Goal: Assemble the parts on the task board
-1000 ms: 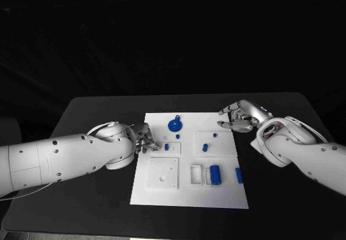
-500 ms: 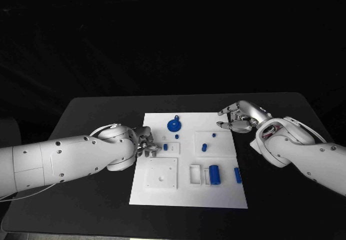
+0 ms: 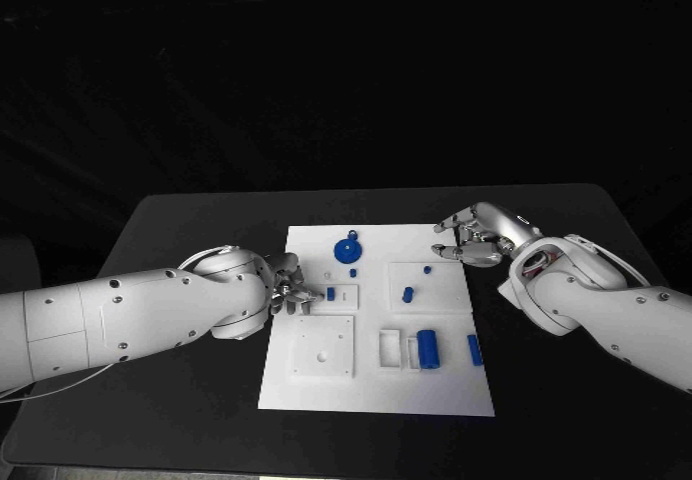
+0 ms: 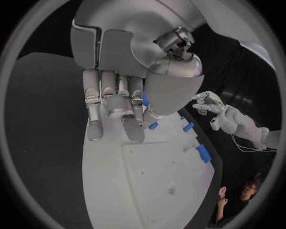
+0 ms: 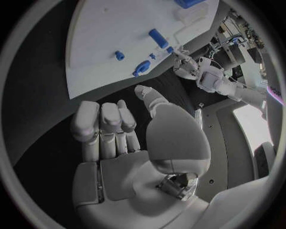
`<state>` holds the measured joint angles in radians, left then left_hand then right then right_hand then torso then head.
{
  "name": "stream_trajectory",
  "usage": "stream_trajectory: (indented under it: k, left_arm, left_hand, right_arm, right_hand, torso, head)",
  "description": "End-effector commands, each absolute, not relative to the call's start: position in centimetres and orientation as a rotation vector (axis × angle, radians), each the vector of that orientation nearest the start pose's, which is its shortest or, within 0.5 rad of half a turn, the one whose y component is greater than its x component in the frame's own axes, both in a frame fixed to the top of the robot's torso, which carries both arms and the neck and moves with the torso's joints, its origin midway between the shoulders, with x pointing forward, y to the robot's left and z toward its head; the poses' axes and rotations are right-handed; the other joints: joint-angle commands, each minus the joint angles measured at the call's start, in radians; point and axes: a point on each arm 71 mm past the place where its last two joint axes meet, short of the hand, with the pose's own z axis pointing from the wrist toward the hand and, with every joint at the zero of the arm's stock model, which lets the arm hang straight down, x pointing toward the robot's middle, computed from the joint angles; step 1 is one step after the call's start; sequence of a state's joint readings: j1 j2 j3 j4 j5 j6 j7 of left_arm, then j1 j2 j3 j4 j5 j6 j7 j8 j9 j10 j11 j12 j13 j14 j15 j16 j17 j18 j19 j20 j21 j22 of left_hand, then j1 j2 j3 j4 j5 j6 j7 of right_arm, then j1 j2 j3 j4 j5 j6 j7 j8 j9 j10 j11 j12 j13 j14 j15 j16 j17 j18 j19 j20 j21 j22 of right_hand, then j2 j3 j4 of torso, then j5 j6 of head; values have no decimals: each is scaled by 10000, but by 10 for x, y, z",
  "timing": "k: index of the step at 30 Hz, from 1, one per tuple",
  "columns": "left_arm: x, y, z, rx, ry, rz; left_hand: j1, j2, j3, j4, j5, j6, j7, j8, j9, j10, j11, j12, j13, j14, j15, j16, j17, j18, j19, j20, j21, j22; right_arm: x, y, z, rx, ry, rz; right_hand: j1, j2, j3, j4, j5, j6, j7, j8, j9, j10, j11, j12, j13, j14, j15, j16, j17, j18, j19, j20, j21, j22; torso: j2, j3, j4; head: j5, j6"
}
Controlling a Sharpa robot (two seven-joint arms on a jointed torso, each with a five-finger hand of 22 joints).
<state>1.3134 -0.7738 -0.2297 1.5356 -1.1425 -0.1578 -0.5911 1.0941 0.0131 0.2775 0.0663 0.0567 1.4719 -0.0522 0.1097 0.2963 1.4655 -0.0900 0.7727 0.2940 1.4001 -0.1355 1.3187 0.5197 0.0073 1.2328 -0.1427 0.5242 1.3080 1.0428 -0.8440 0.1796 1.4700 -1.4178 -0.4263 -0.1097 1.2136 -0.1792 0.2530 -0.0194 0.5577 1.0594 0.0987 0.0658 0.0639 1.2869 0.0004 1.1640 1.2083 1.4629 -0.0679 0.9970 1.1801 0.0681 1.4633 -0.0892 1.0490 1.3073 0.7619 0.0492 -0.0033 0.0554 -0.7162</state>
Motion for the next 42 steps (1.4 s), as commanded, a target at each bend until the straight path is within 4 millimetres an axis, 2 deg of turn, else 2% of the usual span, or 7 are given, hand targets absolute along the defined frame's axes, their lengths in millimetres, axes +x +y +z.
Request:
stream_trajectory:
  k: [1,2,7,10,38,41,42]
  left_arm:
    - [473,206,-238,-2197,21878,-2008]
    - [473,206,-237,-2213,21859,-2012]
    - [472,209,-235,-2315,21745,-2080]
    - [472,210,-233,-2404,21688,-2171]
    - [475,213,-218,-3009,21051,-2934]
    - [474,214,-217,-3049,21004,-3015]
    - [474,214,-217,-3070,20988,-3052]
  left_hand:
    - [-205,-584,-1,310,-63,97,46,-21,-40,491,19,52,-41,-63,-11,-71,-44,19,14,17,-70,182]
    - [-97,-1094,390,921,-71,143,46,-37,-119,496,11,41,-113,-65,-30,-102,-76,-3,21,-10,-99,183]
    - [-38,-1859,496,1758,-82,170,46,-106,-240,492,-18,8,-195,-109,-54,-155,-150,-38,19,-57,-131,179]
    - [105,-2072,406,2146,-83,129,83,-231,-337,493,-12,-35,-253,-127,-57,-196,-195,-67,11,-81,-163,173]
    - [285,-2274,137,2133,-82,56,143,-369,-610,493,22,-299,-532,-208,-80,-604,-511,-73,77,-116,-485,157]
    - [270,-2416,-190,2063,-84,-78,197,-395,-630,475,64,-467,-591,-304,-76,-733,-553,-73,36,-123,-562,139]
    - [307,-2340,-810,2011,-64,-135,214,-378,-620,474,82,-568,-614,-345,-58,-794,-578,-73,13,-112,-605,129]
  right_arm:
    - [498,-226,-179,842,15316,6662]
    - [497,-226,-179,842,15316,6663]
    - [497,-226,-179,845,15325,6663]
    - [497,-226,-180,847,15332,6662]
    - [497,-226,-182,853,15379,6674]
    - [497,-226,-182,857,15376,6669]
    - [497,-226,-182,858,15374,6668]
  right_hand:
    - [-95,35,47,17,60,79,21,-38,-15,-11,-45,-33,1,0,-43,-54,-5,104,460,-16,-49,1364]
    - [-95,35,47,17,60,79,21,-38,-15,-11,-45,-33,1,0,-43,-54,-5,104,460,-16,-49,1364]
    - [-107,33,49,3,82,77,20,-40,-15,-10,-47,-37,3,-1,-45,-61,-8,104,460,-18,-58,1362]
    - [-107,33,49,3,82,77,20,-40,-15,-10,-47,-37,3,-1,-45,-61,-8,104,460,-18,-58,1362]
    - [-107,33,49,3,82,77,20,-40,-15,-10,-47,-37,3,-1,-45,-61,-8,104,460,-18,-58,1362]
    - [-107,33,49,3,82,77,20,-40,-15,-10,-47,-37,3,-1,-45,-61,-8,104,460,-18,-58,1362]
    - [-107,33,49,3,82,77,20,-40,-15,-10,-47,-37,3,-1,-45,-61,-8,104,460,-18,-58,1362]
  torso:
    - [-9,-5,-2]
    - [-9,-6,-2]
    - [-8,-14,2]
    - [-5,-13,3]
    - [-5,4,-1]
    - [-10,1,-1]
    - [-11,0,0]
  head:
    - [7,13]
    - [7,13]
    - [13,31]
    - [25,33]
    - [60,99]
    - [54,109]
    - [53,113]
